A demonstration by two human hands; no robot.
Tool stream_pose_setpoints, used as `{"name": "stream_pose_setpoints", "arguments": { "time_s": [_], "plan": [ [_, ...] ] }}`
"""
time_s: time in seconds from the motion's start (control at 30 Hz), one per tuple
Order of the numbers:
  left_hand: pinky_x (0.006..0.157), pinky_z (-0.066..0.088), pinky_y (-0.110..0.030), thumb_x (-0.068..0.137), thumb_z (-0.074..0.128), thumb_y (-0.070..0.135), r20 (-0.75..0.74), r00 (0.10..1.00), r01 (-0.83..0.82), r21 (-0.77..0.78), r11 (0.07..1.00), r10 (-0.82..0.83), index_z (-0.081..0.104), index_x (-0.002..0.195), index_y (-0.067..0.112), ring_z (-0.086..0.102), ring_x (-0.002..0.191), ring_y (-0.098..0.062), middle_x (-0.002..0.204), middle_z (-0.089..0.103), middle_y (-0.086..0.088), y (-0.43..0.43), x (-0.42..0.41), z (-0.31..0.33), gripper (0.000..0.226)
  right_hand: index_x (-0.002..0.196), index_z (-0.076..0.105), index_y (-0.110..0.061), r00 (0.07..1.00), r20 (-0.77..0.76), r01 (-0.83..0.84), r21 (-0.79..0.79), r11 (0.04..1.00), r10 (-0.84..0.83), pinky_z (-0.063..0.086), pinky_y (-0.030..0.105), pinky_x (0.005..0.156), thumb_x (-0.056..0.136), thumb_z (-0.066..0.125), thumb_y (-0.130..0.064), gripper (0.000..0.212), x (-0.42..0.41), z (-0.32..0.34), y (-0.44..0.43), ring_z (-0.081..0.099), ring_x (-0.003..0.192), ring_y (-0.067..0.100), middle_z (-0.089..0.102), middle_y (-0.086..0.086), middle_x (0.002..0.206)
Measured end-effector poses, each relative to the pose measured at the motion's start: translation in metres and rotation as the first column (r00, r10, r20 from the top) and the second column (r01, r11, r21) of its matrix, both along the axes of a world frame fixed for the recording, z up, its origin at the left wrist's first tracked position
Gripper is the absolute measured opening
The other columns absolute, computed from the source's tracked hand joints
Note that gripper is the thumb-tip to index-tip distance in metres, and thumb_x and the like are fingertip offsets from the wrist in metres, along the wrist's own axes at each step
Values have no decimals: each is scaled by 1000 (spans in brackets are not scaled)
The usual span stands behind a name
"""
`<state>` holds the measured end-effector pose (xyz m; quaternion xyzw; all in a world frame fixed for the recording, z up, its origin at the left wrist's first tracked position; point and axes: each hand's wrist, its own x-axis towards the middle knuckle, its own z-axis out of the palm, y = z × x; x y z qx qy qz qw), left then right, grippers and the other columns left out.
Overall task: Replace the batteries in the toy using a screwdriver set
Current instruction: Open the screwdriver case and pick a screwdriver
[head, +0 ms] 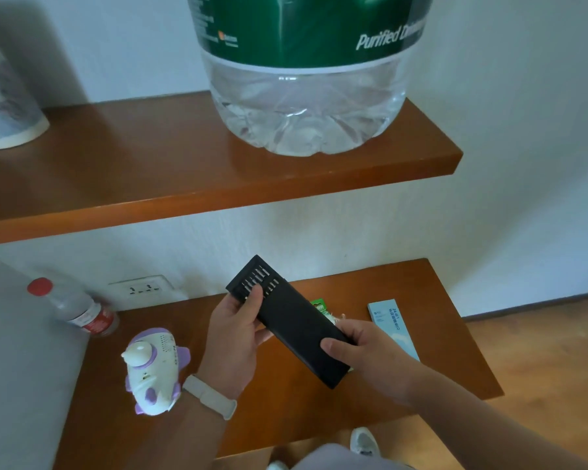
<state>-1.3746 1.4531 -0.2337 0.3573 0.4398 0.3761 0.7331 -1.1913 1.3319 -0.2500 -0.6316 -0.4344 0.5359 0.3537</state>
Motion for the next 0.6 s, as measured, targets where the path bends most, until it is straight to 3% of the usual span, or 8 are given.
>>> {"name": "stream_pose_setpoints", "arguments": {
  "time_s": [0.27,0.47,0.6],
  "plan": [
    [71,61,-33,99,57,27,-48,996,-72,-23,997,71,64,123,13,74,102,-21,111,76,-9,-7,27,-2,29,95,65,-34,999,-17,-31,-26,999,31,57,34,85,87,53,-64,32,27,-1,-1,65,95,14,67,-3,95],
    [72,62,-34,91,61,33,-45,992,-120,-33,992,118,64,124,15,73,104,-21,112,76,-7,-12,32,-3,37,91,64,-43,997,-56,-58,-25,998,56,57,21,78,86,55,-64,24,34,1,2,64,97,6,65,-14,94],
    [72,62,-34,87,62,35,-33,992,-122,-19,992,121,63,125,14,73,104,-21,113,76,-8,-13,28,-3,44,93,67,-40,989,-124,-87,-47,995,81,53,16,72,81,60,-67,31,34,3,8,66,97,6,68,-13,94]
  ]
}}
